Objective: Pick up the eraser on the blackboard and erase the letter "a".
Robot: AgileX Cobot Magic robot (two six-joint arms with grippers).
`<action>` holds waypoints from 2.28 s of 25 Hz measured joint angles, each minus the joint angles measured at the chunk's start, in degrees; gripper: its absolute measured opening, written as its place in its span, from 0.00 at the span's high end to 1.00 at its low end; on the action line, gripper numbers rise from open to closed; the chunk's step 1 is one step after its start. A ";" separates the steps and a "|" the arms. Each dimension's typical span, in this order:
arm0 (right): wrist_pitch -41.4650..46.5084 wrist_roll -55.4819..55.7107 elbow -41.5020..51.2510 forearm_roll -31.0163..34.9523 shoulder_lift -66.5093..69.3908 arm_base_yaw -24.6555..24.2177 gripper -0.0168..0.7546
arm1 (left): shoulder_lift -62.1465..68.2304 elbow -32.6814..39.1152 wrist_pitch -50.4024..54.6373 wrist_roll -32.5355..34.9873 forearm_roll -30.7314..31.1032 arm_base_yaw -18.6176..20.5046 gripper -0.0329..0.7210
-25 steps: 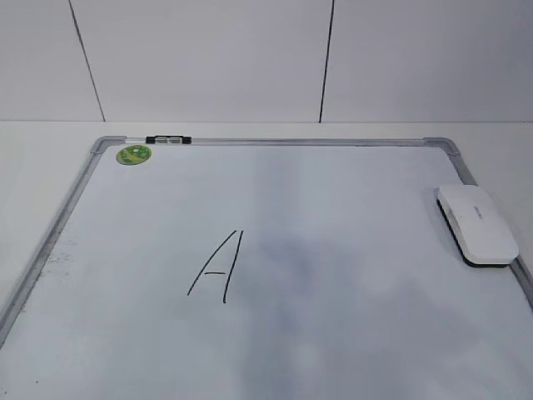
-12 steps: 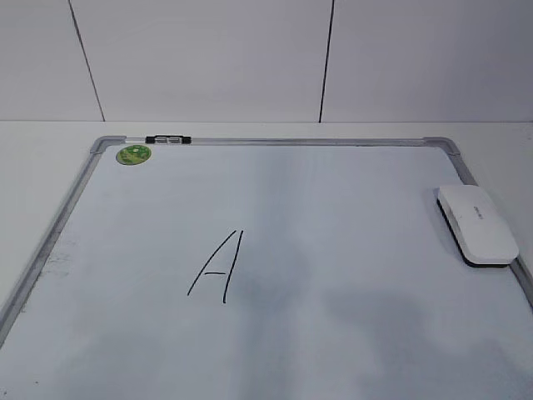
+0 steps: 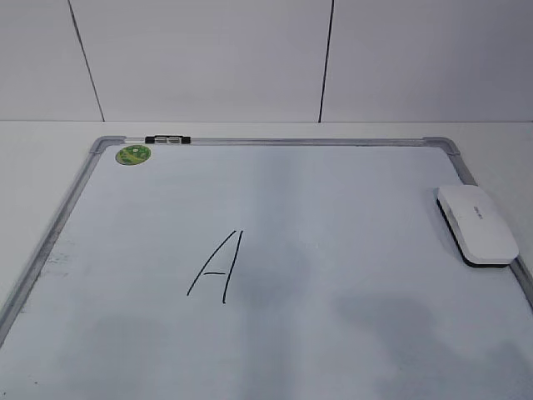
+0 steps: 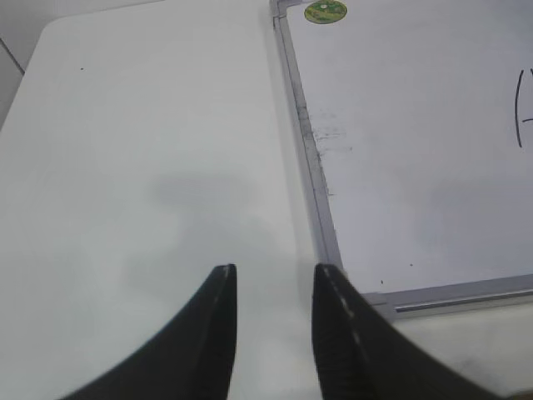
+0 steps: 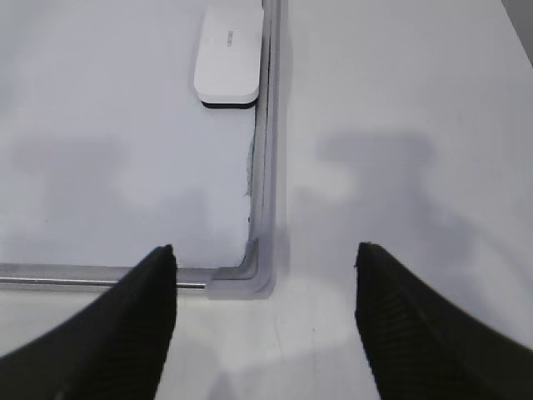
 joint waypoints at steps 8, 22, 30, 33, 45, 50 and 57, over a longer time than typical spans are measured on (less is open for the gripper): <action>-5.02 -0.13 1.87 -0.10 0.00 0.00 0.28 | 0.00 0.37 -1.32 -0.75 0.64 0.00 0.64; -5.37 -0.13 2.11 -0.10 0.00 0.00 0.28 | 0.00 0.37 -1.35 -0.88 0.76 0.00 0.65; -5.46 -0.13 2.11 -0.10 -0.22 0.00 0.28 | 0.00 0.37 -1.35 -0.88 0.76 0.00 0.64; -5.46 -0.13 2.11 -0.10 -0.87 0.00 0.28 | 0.00 0.37 -1.35 -0.88 0.76 0.00 0.64; -5.60 -0.13 2.19 -0.27 -1.00 -0.22 0.28 | -0.46 0.41 -1.46 -0.88 0.78 0.00 0.65; -5.60 -0.13 2.19 -0.27 -1.00 -3.98 0.28 | -0.46 0.41 -1.46 -0.88 0.78 0.00 0.65; -5.60 -0.23 2.19 -0.27 -1.00 -9.00 0.28 | -0.46 0.41 -1.46 -0.88 0.78 1.97 0.65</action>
